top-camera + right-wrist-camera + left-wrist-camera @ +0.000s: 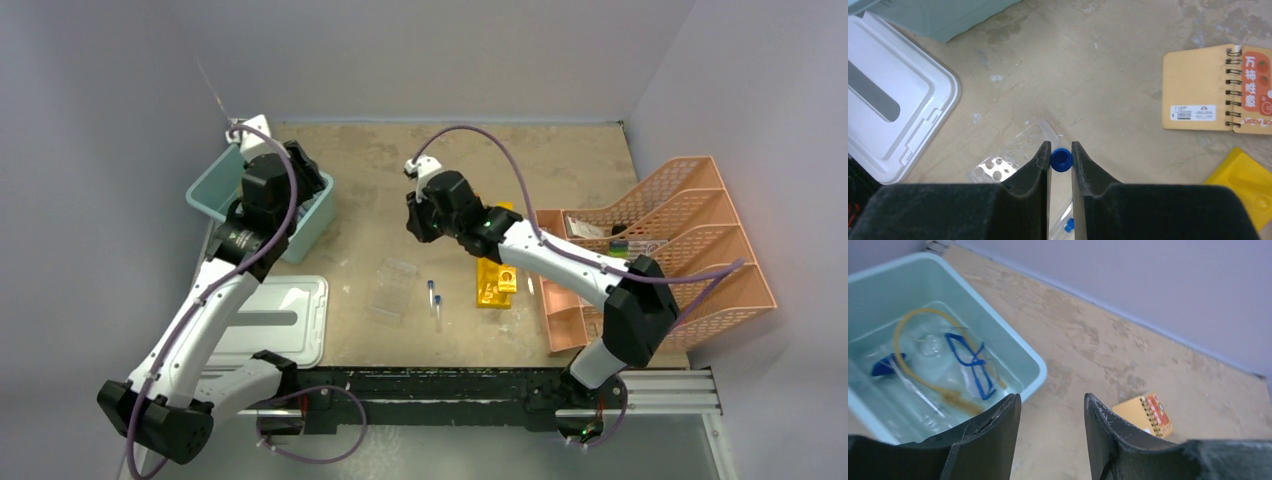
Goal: Organize the chemistry lab equipment
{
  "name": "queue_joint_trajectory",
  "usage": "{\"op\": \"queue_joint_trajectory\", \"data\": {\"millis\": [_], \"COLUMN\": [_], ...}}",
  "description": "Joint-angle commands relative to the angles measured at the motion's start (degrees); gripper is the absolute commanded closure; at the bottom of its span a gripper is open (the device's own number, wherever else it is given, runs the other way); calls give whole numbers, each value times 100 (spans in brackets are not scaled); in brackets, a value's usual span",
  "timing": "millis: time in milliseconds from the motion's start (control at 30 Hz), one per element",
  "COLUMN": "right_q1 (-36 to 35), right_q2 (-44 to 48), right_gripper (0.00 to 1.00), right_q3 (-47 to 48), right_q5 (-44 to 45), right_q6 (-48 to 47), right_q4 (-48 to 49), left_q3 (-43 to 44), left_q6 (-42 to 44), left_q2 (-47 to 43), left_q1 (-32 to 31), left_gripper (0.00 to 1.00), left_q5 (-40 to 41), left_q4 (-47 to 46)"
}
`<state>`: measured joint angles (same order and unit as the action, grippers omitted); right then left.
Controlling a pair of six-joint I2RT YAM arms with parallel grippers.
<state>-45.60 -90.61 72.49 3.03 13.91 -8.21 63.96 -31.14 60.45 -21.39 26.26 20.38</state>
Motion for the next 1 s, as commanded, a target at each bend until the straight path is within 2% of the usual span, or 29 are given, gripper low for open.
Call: {"op": "queue_joint_trajectory", "data": {"millis": [0, 133, 200, 467, 767, 967], "right_q1": [-444, -914, -1056, -1456, -1487, -1484], "right_q2": [-77, -431, -614, -1100, -1255, -1363], "right_gripper": [92, 93, 93, 94, 95, 95], "right_q3": [-178, -147, -78, 11, -26, 41], "right_q5": [774, 1071, 1173, 1624, 2083, 1728], "right_q6": [-404, -569, -575, -661, -596, -555], "right_q4": [1132, 1437, 1519, 1733, 1680, 1548], "left_q3": [503, 703, 732, 736, 679, 628], "left_q6": [-104, -102, -116, -166, -171, -232], "left_q2": [-296, -358, -343, -160, -158, -168], "left_q1": [38, 38, 38, 38, 38, 38], "left_gripper": [50, 42, 31, 17, 15, 15], "left_q5": [989, 922, 924, 1063, 1061, 1019], "left_q4": [823, 1136, 1242, 1214, 1135, 1135]}}
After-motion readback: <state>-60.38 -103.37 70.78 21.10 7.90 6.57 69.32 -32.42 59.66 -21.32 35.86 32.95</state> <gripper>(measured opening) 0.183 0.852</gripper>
